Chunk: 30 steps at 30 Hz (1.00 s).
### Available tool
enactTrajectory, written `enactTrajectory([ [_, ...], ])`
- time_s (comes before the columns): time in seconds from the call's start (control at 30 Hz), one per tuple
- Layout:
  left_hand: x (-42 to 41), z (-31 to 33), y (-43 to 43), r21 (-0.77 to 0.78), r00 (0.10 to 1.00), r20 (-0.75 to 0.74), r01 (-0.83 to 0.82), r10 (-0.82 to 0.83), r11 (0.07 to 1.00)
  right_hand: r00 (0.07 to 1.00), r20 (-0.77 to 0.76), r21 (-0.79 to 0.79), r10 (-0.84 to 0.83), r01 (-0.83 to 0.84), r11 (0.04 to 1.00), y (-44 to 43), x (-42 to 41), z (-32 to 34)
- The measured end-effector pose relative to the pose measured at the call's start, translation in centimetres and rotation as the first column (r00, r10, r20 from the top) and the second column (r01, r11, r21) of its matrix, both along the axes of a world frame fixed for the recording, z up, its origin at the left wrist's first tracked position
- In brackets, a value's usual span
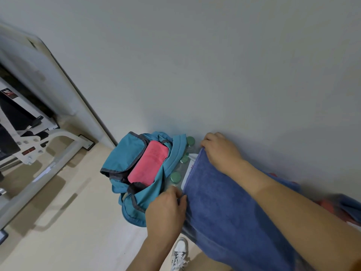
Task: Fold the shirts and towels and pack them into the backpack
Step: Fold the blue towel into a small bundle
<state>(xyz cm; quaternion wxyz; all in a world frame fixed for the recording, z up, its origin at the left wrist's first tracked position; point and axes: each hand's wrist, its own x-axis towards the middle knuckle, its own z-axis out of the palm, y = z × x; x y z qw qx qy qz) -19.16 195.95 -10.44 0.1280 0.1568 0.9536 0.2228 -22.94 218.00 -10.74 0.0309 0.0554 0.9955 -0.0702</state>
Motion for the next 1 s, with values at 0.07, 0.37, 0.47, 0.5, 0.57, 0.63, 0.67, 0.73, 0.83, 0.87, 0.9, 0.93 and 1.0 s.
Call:
enactTrajectory([
  [0.07,0.3,-0.8,-0.3,-0.021,0.984,-0.146,0.103,-0.105,0.994,0.996,0.016,0.020,0.083,-0.083,0.996,0.3,0.1,-0.2],
  [0.37,-0.1,-2.1,-1.5,0.097,0.909,-0.285,0.343,-0.304,0.934,0.946,0.139,0.224,0.294,-0.319,0.921,-0.2,-0.6,2.4],
  [0.47,-0.4,-1.3,-2.2,0.230,0.958,-0.118,0.283,-0.263,0.931,0.987,-0.001,0.123,0.160,-0.159,0.980,0.6,1.0,3.3],
  [0.5,-0.5,-1.1,-2.3,0.273,0.965,-0.070,0.263,-0.254,0.925,0.992,-0.086,0.075,0.090,-0.083,0.994,0.8,1.9,3.8],
  [0.57,-0.7,-0.9,-2.5,0.327,0.961,-0.026,0.270,-0.276,0.906,0.961,-0.276,-0.001,0.017,-0.018,1.000,0.9,4.0,4.8],
  [0.63,-0.9,-0.5,-2.5,0.397,0.935,-0.056,0.343,-0.350,0.851,0.886,-0.452,-0.106,-0.102,0.060,0.993,0.9,6.4,6.1],
  [0.67,-1.0,-0.3,-2.4,0.412,0.913,-0.083,0.397,-0.401,0.820,0.844,-0.512,-0.153,-0.160,0.094,0.984,0.9,7.6,7.0],
  [0.73,-1.2,0.3,-2.2,0.407,0.862,-0.143,0.498,-0.486,0.765,0.767,-0.574,-0.258,-0.286,0.162,0.953,0.8,10.0,8.8],
  [0.83,-1.3,2.1,-1.5,0.389,0.808,-0.260,0.589,-0.529,0.708,0.621,-0.584,-0.491,-0.523,0.243,0.837,1.0,13.7,11.2],
  [0.87,-1.2,2.9,-1.3,0.363,0.792,-0.307,0.609,-0.527,0.705,0.559,-0.571,-0.563,-0.601,0.267,0.782,1.1,15.0,11.9],
  [0.9,-1.1,3.8,-1.0,0.330,0.780,-0.345,0.622,-0.522,0.710,0.504,-0.556,-0.620,-0.661,0.279,0.734,1.1,16.4,12.7],
  [0.93,-1.0,4.9,-0.8,0.303,0.769,-0.376,0.630,-0.518,0.715,0.460,-0.547,-0.658,-0.700,0.280,0.699,0.9,17.7,13.5],
  [1.0,-0.8,7.2,-0.2,0.256,0.724,-0.451,0.666,-0.523,0.701,0.393,-0.542,-0.706,-0.743,0.266,0.656,0.1,20.3,15.1],
])
